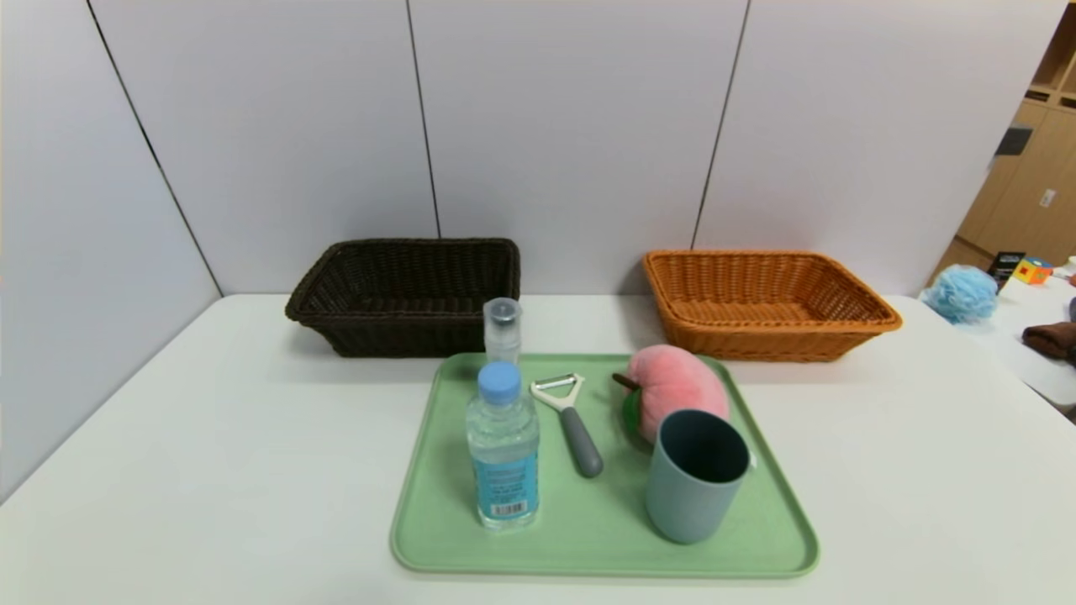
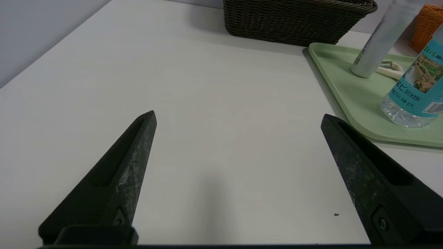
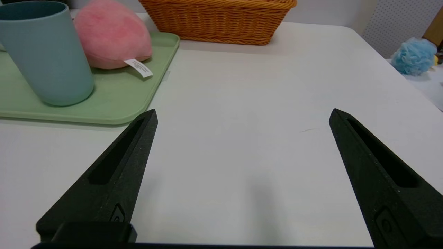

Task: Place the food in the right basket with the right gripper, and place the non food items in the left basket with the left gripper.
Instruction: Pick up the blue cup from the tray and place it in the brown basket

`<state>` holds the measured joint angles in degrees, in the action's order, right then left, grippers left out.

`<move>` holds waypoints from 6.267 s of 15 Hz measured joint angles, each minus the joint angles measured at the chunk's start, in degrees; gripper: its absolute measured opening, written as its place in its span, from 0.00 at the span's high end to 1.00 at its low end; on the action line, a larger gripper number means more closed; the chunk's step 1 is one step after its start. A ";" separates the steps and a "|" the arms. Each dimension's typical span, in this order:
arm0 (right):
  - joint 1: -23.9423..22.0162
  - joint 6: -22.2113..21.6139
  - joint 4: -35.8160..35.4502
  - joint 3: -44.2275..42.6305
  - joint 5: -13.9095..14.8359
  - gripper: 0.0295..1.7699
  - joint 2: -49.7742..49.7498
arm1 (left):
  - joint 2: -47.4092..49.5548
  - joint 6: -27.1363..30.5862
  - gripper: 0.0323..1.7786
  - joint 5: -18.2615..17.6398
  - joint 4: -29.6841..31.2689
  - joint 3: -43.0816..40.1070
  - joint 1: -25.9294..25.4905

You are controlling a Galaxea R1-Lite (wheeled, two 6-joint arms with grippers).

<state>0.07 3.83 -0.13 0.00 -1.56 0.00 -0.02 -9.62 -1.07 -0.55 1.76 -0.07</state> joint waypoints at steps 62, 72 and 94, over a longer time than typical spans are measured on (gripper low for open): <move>26.90 1.32 -48.48 -7.63 -18.55 0.03 74.72 | -81.98 -0.77 0.05 -11.57 46.89 34.21 3.24; 29.46 0.88 -57.97 -12.95 -18.49 0.03 90.49 | -82.05 -0.88 0.05 -11.59 46.89 34.38 3.23; 33.24 1.43 -69.13 -12.76 -14.51 0.35 97.35 | -82.60 -0.99 0.05 -11.65 46.91 34.29 3.23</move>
<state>33.32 5.25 -69.27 -12.76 -16.07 97.35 -82.63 -10.61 -12.73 46.36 36.05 3.16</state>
